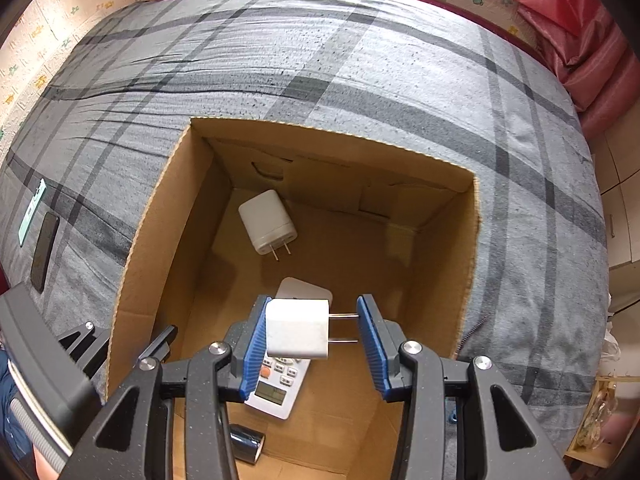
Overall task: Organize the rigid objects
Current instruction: 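Lift the small plug adapter with the right gripper and carry it over the box, then lower the plug adapter into the box and open the right gripper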
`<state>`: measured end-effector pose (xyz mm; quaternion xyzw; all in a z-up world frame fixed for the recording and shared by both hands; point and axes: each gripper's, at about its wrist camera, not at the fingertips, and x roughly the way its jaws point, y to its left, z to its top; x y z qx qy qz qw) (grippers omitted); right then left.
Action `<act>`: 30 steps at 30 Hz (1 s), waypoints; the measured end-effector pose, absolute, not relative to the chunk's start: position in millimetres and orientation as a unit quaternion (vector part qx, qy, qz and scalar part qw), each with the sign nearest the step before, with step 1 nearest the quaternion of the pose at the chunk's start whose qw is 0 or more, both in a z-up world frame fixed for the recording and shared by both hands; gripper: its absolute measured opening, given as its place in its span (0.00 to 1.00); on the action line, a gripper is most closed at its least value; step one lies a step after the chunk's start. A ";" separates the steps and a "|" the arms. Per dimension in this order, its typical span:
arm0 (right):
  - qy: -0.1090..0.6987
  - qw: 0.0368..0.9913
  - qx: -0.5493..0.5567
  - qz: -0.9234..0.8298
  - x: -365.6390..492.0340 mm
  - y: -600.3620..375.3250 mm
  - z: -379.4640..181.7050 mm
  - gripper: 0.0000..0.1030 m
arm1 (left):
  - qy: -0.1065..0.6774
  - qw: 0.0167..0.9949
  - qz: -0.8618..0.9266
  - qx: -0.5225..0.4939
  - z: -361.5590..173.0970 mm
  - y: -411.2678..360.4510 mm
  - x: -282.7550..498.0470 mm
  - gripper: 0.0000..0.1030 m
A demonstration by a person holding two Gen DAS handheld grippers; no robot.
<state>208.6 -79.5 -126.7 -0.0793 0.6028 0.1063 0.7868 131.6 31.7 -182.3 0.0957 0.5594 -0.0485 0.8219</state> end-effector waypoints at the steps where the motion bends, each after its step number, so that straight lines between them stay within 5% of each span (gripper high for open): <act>1: 0.604 0.786 -0.078 0.107 209.7 -77.6 -129.4 0.45 | 0.560 0.822 -0.049 0.095 -182.7 33.4 131.8 0.16; 30: 0.641 0.758 -0.083 0.083 232.1 -57.1 -193.2 0.46 | 0.558 0.823 -0.051 0.094 -182.0 37.8 132.0 0.16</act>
